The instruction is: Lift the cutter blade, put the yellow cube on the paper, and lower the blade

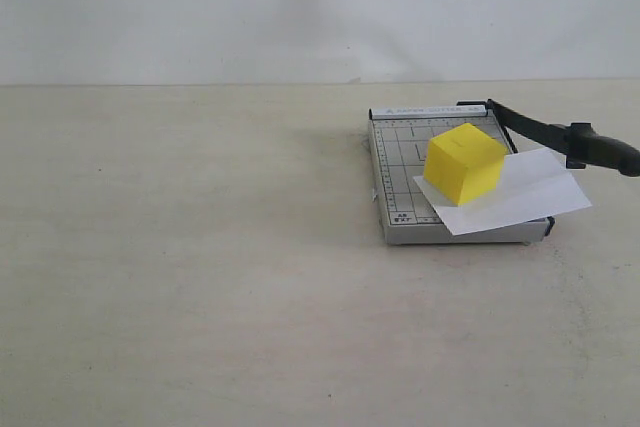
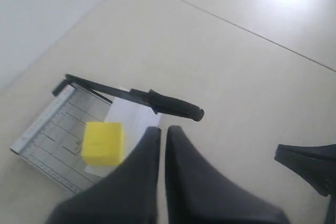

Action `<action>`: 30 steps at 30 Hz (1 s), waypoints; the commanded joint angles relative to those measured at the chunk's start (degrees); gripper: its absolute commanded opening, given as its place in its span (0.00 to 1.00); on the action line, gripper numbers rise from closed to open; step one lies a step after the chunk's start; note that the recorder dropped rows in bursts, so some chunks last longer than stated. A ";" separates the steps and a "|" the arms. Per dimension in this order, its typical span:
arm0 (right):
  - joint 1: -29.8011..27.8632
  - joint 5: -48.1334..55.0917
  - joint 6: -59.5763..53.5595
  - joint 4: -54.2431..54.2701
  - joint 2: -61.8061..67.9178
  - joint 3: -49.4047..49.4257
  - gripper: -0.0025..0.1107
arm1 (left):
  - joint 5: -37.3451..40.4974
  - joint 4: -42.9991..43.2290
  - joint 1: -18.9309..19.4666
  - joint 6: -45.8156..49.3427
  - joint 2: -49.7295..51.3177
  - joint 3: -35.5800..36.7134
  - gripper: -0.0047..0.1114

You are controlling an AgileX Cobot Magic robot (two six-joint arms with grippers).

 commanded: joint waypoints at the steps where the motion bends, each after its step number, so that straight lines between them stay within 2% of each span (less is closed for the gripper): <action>1: 0.08 -0.34 -0.15 -0.08 -0.34 -0.07 0.02 | -3.91 6.73 -3.58 -0.60 -6.53 3.80 0.08; 6: 0.08 -0.34 -0.15 -0.08 -0.34 -0.07 0.02 | -14.16 8.78 -5.33 -0.60 -15.32 14.86 0.08; 10: 0.08 -0.34 -0.15 -0.08 -0.34 -0.07 0.02 | -24.58 9.19 -5.53 -0.60 -24.53 28.71 0.08; 13: 0.08 -0.34 -0.15 -0.08 -0.34 -0.07 0.02 | -28.18 10.37 -5.25 -0.60 -31.86 38.87 0.08; 19: 0.08 -0.34 -0.15 -0.08 -0.34 -0.07 0.02 | -29.80 7.44 -0.57 -0.60 -45.25 57.05 0.08; 25: 0.08 -0.34 -0.15 -0.08 -0.34 -0.07 0.02 | -44.55 5.28 5.25 -0.60 -57.82 74.31 0.08; 30: 0.08 -0.34 -0.15 -0.08 -0.34 -0.07 0.02 | -52.94 5.28 9.89 -0.60 -69.41 89.01 0.08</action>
